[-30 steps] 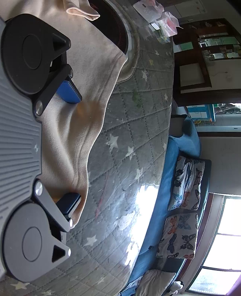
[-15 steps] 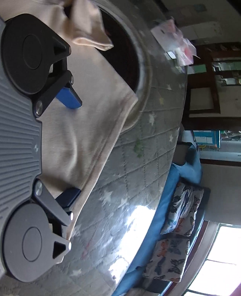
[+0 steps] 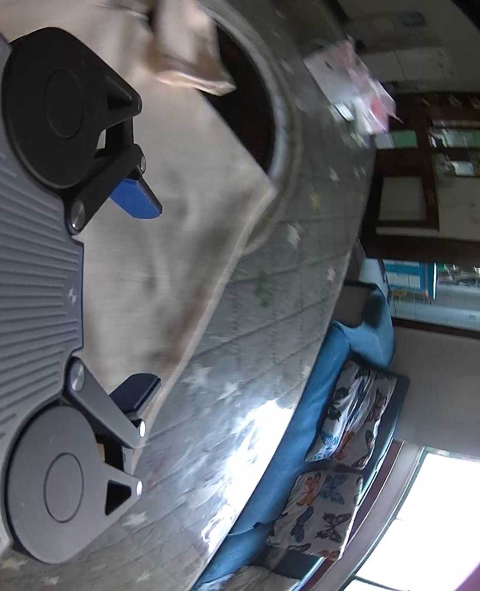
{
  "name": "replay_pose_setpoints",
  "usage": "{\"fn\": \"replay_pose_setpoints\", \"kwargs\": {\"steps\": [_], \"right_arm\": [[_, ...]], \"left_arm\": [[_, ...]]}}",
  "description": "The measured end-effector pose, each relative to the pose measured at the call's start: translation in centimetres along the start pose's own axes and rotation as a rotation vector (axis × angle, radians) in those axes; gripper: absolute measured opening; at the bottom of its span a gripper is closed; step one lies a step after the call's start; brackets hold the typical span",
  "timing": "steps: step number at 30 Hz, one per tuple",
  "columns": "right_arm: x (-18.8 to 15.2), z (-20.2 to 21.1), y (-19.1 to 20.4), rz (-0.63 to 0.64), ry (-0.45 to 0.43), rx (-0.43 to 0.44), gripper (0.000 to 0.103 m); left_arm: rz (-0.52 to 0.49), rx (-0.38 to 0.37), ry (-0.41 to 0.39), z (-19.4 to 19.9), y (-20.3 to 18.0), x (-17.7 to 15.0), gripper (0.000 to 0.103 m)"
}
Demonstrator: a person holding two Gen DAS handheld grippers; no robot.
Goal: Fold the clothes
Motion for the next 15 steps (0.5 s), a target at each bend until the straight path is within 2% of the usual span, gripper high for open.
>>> {"fn": "replay_pose_setpoints", "kwargs": {"steps": [5,15], "right_arm": [[-3.9,3.9,0.7,0.019,0.002,0.048,0.093],[-11.3,10.2,1.7,0.053,0.001,0.068,0.096]], "left_arm": [[-0.024,0.007,-0.003,0.1,-0.1,-0.4,0.072],[-0.061,0.030,-0.003,1.0,-0.5,-1.4,0.074]]}}
Point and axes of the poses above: each gripper's, at about its wrist camera, not at the fingertips, and z roughly against the way its jaws point, y to its left, x to its top, the point moved 2 cm from there along -z, roughly the way its jaws point, and after that the axes turned 2 degrees about -x, right-handed, at the moved point
